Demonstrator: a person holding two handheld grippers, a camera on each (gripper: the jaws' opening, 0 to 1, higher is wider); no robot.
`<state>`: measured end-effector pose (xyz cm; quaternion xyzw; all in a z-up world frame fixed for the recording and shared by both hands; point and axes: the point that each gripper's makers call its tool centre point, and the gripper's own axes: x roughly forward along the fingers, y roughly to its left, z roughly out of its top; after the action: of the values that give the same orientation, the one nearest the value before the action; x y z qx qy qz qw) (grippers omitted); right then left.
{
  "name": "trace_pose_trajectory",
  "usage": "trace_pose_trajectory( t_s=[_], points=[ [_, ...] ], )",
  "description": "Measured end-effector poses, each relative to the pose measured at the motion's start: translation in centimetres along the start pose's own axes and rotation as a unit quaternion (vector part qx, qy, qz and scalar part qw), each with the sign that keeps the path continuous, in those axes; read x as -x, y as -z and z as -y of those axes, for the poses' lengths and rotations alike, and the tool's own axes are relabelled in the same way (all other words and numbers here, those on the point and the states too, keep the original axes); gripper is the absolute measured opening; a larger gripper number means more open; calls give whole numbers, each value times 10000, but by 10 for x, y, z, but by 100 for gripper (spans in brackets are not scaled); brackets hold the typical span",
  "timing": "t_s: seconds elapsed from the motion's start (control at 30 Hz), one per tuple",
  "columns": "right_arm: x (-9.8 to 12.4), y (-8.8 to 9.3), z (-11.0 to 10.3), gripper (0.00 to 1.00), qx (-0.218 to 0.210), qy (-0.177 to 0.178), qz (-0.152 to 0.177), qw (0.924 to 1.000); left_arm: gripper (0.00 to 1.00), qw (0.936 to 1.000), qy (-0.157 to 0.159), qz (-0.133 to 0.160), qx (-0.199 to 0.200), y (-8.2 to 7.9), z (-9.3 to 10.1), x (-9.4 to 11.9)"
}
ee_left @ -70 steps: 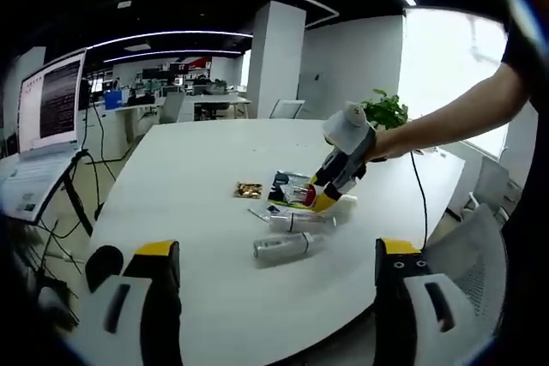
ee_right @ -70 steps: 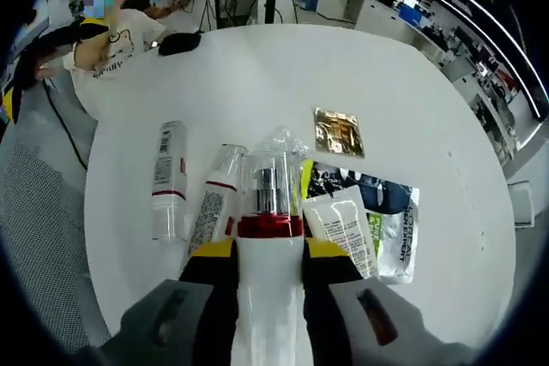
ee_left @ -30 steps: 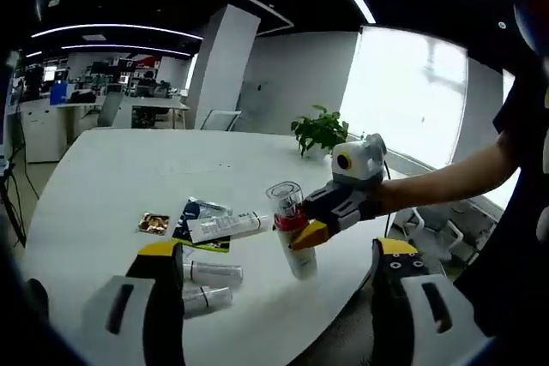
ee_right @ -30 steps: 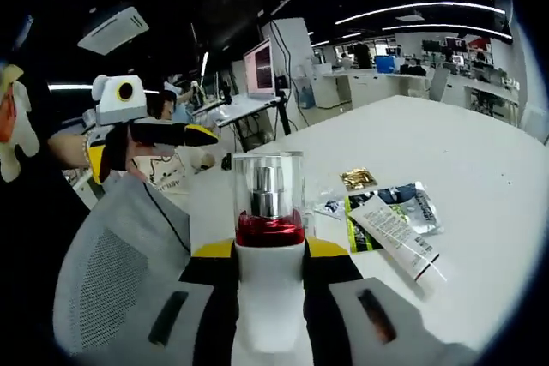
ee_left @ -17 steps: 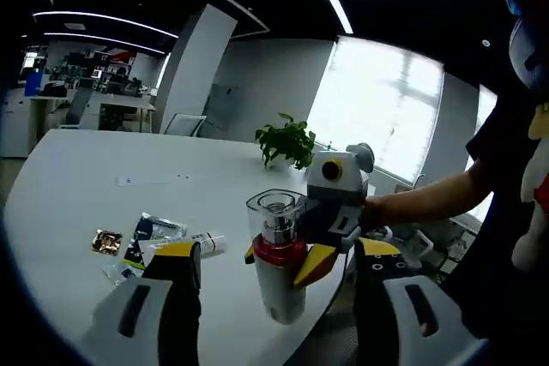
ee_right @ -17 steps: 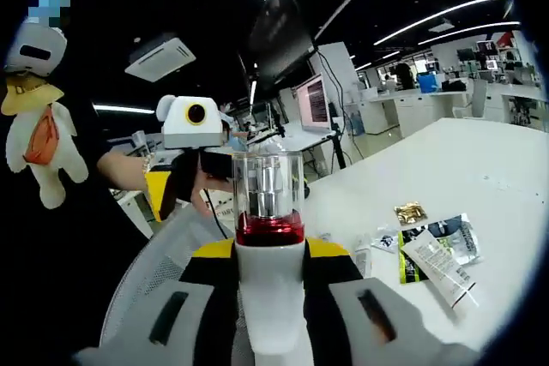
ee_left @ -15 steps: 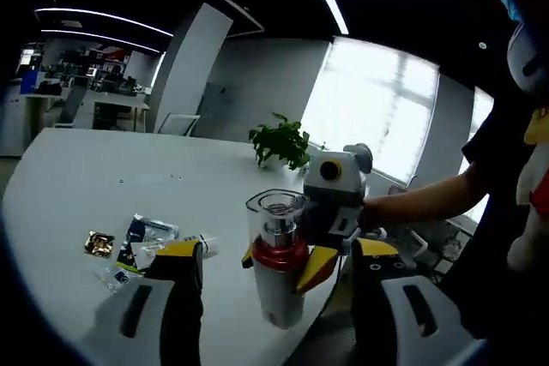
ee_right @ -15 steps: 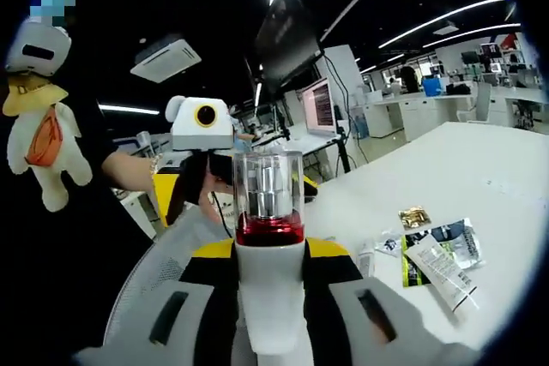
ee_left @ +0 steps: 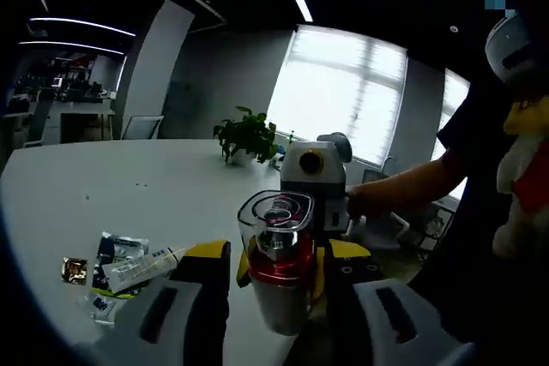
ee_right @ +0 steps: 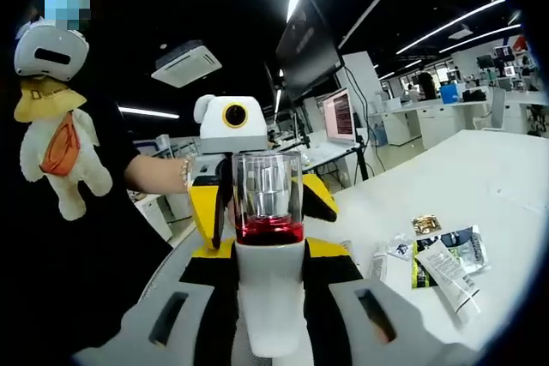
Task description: Arrange the skincare products in the storage area until every visible bottle or jar stands upright without overlapping.
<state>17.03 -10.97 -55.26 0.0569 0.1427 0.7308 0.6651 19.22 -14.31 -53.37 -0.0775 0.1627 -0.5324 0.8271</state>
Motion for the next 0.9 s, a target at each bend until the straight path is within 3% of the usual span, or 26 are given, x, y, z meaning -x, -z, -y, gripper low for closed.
trace_pose_trajectory(
  t_s=[0.23,0.33,0.47,0.7,0.9],
  points=[
    [2,-5,-3,27,11,-33,76,10000,24,9997,83,228,-32,-8,6,-3],
    [7,-3,-1,28,-8,58,-9,10000,24,9999,110,108,52,-6,6,-8],
    [15,2,3,29,118,255,-143,9995,23,9998,157,-52,-135,-4,7,-19],
    [22,-1,22,30,84,804,65,9967,23,9992,312,-176,-198,-10,-4,-32],
    [27,4,31,31,90,932,93,9956,23,9969,487,-416,-462,-7,-7,-41]
  ],
)
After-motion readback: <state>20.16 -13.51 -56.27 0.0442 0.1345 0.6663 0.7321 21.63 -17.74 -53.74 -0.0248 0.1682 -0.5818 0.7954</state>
